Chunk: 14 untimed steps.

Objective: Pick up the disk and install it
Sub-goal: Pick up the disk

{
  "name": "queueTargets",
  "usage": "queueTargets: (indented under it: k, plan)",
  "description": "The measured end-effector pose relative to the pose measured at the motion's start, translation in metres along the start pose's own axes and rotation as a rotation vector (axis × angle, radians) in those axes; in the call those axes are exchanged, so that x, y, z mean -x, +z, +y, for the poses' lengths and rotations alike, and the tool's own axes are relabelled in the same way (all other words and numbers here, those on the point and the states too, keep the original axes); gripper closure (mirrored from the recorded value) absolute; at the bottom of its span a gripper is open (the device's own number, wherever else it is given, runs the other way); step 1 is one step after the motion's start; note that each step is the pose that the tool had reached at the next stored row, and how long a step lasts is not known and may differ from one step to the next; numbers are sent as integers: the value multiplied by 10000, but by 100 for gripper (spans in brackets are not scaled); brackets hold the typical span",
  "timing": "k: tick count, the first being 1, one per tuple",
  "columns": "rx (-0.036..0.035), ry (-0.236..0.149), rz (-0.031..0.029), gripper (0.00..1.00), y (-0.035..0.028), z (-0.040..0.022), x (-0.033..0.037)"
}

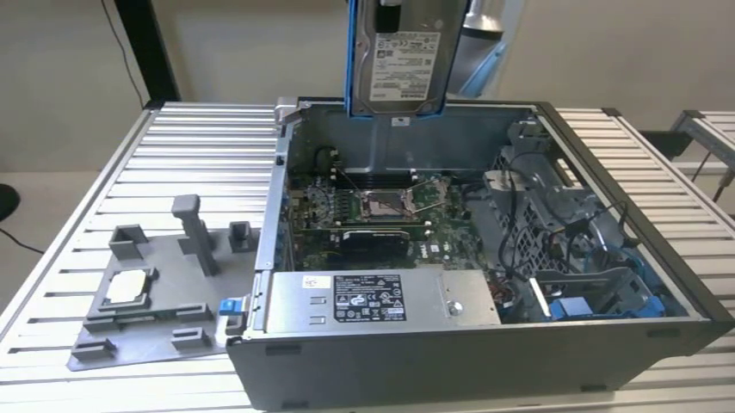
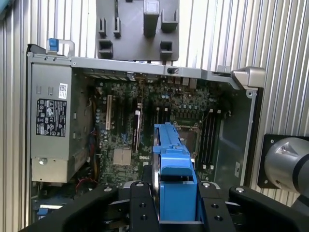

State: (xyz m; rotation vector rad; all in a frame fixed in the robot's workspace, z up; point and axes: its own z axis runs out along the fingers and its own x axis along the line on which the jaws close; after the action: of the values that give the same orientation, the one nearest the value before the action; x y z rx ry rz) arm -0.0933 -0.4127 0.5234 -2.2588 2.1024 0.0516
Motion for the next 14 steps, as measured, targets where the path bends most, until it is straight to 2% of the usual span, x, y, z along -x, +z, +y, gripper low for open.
queueTargets:
  k: [8,14]
  plan:
    - [2,0,1,100,-1,-199,-73]
    - [1,5,1,100,-3,-300,-127]
